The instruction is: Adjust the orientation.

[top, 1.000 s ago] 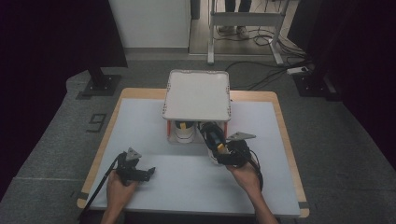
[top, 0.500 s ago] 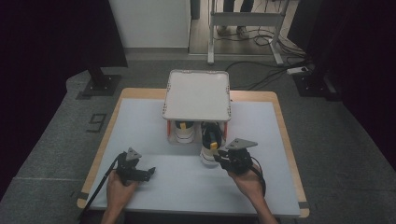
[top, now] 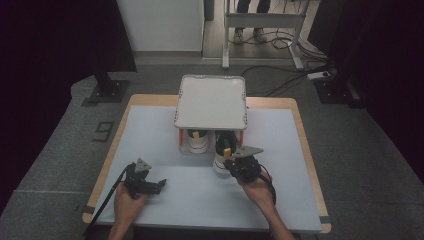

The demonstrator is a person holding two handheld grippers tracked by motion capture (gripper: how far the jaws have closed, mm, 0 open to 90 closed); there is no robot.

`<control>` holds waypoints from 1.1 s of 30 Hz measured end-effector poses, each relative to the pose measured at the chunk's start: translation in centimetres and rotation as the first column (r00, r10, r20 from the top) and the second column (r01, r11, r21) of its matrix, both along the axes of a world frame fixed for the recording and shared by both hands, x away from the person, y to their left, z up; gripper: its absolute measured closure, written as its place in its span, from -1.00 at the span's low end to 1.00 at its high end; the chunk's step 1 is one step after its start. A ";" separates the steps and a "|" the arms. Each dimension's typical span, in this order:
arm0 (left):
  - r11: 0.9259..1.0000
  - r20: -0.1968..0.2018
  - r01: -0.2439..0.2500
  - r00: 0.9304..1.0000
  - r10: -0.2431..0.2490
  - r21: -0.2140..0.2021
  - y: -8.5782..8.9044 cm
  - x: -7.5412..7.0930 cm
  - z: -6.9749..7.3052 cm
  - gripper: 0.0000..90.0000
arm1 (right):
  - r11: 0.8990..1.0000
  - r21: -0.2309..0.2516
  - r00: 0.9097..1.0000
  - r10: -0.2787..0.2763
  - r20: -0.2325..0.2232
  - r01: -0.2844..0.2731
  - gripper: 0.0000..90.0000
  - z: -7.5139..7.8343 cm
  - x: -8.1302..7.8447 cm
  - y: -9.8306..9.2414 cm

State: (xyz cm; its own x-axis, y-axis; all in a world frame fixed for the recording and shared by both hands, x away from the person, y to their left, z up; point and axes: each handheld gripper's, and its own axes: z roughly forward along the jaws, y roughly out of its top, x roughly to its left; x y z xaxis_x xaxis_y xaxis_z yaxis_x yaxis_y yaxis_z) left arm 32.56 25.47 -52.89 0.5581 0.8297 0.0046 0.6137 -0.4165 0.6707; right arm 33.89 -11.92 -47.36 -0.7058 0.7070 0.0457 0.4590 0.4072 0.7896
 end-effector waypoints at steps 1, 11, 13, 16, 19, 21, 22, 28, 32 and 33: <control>1.000 0.000 0.000 1.000 0.000 0.000 0.0 0.0 0.0 -0.96 | 1.000 0.005 1.000 0.000 0.007 0.000 0.81 0.1 0.2 0.1; 1.000 0.000 0.000 1.000 0.000 0.000 0.0 0.0 0.0 -0.96 | 1.000 0.001 0.999 -0.021 0.031 0.021 0.86 0.6 1.7 0.6; 1.000 -0.001 0.001 1.000 -0.001 0.001 0.0 0.0 0.0 -0.96 | 0.999 -0.011 0.998 -0.033 0.045 0.033 0.86 0.8 2.0 0.9; 1.000 -0.001 0.001 1.000 -0.001 0.001 0.0 0.0 0.0 -0.96 | 0.999 -0.021 0.998 -0.045 0.049 0.046 0.86 0.7 2.7 1.1; 1.000 -0.001 0.001 1.000 -0.001 0.001 0.0 0.0 0.0 -0.96 | 0.998 -0.019 0.998 -0.051 0.049 0.052 0.89 0.5 3.2 1.2; 1.000 -0.001 0.001 1.000 -0.001 0.001 0.0 0.0 0.0 -0.96 | 0.998 -0.030 0.997 -0.060 0.058 0.062 0.90 0.4 3.4 1.3; 1.000 -0.001 0.001 1.000 -0.001 0.001 0.0 0.0 0.0 -0.96 | 0.997 -0.035 0.996 -0.066 0.062 0.068 0.90 0.3 3.5 1.3; 1.000 0.000 0.001 1.000 -0.001 0.000 0.0 0.0 0.0 -0.96 | 0.994 -0.040 0.993 -0.096 0.071 0.099 0.90 -0.2 4.2 1.2; 1.000 0.000 0.000 1.000 0.000 -0.001 0.0 0.0 0.0 -0.96 | 0.988 -0.033 0.986 -0.148 0.077 0.151 0.87 -1.1 5.2 0.8; 1.000 0.000 -0.001 1.000 0.001 -0.001 0.0 0.0 0.0 -0.96 | 0.988 -0.023 0.985 -0.151 0.079 0.153 0.88 -1.2 5.4 0.6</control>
State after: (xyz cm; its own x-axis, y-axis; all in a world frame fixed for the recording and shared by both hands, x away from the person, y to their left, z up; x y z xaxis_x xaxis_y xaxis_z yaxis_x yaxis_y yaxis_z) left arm 32.57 25.47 -52.90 0.5577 0.8301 0.0040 0.6139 -0.4157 0.6711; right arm 39.33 -11.29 -48.55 -0.5908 0.8064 -0.0269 0.4556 0.3609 0.8138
